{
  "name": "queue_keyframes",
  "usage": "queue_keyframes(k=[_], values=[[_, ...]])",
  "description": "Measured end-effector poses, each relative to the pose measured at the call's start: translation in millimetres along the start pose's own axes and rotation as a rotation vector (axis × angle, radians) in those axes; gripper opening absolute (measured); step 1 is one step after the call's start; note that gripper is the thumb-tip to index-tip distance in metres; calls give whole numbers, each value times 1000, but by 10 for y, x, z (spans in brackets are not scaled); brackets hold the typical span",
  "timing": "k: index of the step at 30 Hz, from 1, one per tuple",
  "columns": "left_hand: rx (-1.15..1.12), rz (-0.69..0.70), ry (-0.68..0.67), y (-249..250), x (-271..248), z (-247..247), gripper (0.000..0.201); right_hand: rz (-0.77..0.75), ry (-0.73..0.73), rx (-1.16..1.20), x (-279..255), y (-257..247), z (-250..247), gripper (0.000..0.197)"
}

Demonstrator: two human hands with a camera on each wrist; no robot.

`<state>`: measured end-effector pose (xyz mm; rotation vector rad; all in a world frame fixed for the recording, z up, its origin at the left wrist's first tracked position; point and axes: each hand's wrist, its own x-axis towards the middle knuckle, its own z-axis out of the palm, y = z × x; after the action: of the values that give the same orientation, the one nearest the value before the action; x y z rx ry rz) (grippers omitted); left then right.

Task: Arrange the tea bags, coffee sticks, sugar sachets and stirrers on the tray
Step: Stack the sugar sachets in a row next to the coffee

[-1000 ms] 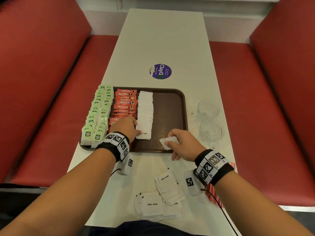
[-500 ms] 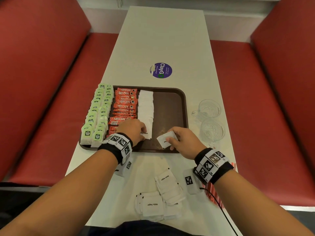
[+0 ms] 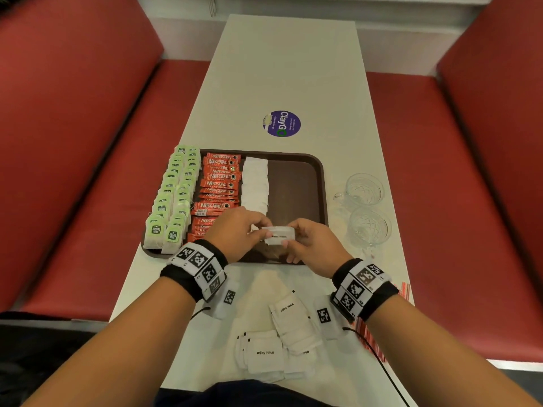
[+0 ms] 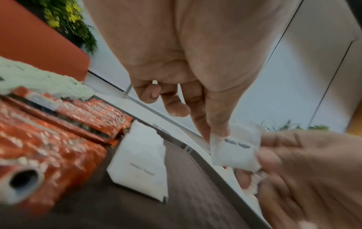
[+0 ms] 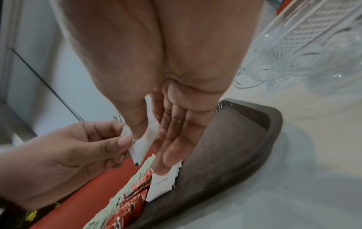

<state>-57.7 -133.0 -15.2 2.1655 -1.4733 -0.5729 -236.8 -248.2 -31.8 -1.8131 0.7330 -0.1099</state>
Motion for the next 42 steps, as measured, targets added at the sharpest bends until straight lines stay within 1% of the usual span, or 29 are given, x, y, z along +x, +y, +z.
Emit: queue_keyframes(k=[2,4,5,7,9,10,11,13,21,23,25,28,30,37,39,42], values=[[11,-88,53,-67,7,-93,7,20,-47,-62,-35,60,3,25],[30,-194,100,-180,20,-175,6,36,-160,-184,-78,91,-5,30],[59,-234,91,-245,33,-196,6,41,-234,-261,-103,102,-6,31],[135,-277,-12,-349,63,-195,11,28,-369,-450,-139,109,4,38],[194,-304,-142,-397,92,-149,17,17,-462,-592,-156,119,33,46],[218,-314,-186,-400,107,-124,18,17,-494,-638,-162,121,50,50],[238,-319,-212,-401,125,-101,19,20,-518,-677,-162,124,66,53],[248,-339,-222,-390,164,-68,20,26,-554,-729,-165,129,91,53],[374,-391,-191,-320,249,-20,16,6,-583,-812,-148,124,171,33],[392,-349,-171,-304,232,15,15,2,-596,-833,-133,118,189,29],[359,-270,-160,-283,215,64,16,-3,-602,-844,-119,111,204,26],[331,-173,-261,-248,192,129,24,4,-614,-837,-115,110,211,24],[372,-170,-298,-247,187,141,28,2,-628,-838,-123,115,214,22],[407,-146,-267,-264,174,124,27,-74,-633,-830,-181,88,196,10],[377,-124,-232,-237,135,92,29,-96,-613,-795,-199,64,156,9],[268,-68,-163,-131,20,46,24,-109,-541,-730,-220,43,89,12]])
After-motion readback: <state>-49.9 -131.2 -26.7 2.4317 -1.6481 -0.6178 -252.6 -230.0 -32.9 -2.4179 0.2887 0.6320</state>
